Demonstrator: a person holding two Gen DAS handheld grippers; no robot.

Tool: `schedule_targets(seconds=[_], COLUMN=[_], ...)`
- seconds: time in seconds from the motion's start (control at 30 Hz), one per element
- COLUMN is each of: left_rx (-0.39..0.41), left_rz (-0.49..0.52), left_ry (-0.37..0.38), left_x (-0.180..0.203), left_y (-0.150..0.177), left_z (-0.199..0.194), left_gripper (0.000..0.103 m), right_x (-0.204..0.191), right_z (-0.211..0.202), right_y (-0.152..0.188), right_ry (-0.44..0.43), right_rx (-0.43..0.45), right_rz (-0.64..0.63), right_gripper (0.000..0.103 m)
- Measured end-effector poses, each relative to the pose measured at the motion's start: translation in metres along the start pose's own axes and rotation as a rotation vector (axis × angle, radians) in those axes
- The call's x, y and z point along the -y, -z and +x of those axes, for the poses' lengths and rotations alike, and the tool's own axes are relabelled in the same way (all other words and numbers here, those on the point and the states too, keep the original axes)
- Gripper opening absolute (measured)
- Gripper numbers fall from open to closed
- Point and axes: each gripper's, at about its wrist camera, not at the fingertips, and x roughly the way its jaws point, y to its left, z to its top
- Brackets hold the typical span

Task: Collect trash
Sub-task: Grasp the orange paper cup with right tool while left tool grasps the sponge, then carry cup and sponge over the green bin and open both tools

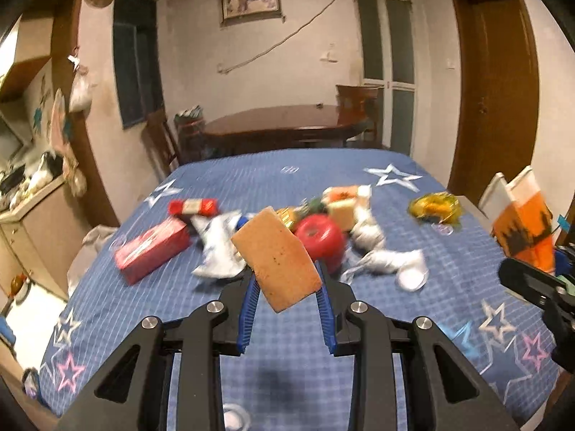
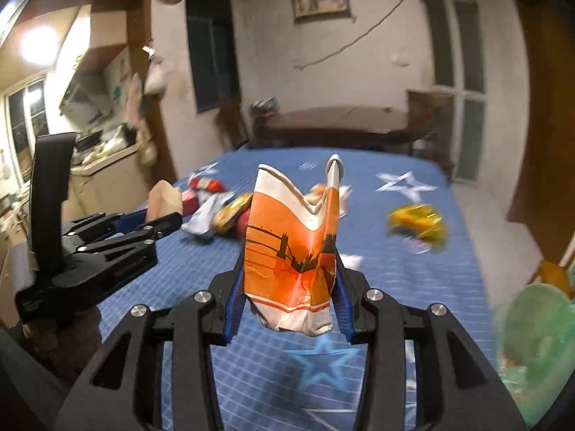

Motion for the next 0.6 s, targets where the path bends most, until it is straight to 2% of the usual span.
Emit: schedule_targets(seconds=[0.2,0.6], left_rx=[0.069,0.129], left_rz=[0.029,0.080], left_ry=[0.001,0.055], left_x=[0.036,0.090], left_y=[-0.027,-0.055], left_z=[0.003,-0.004], left_gripper=[0.032,0.032], right_x=[0.022,0.051], right_z=[-0.021,-0.044], right_y=[-0.001,0.000], right_ry=[0.084,0.204], right_rx=[0.063,0.125], right_rz=[0.024,0.040], right_gripper=[0.040,0.040])
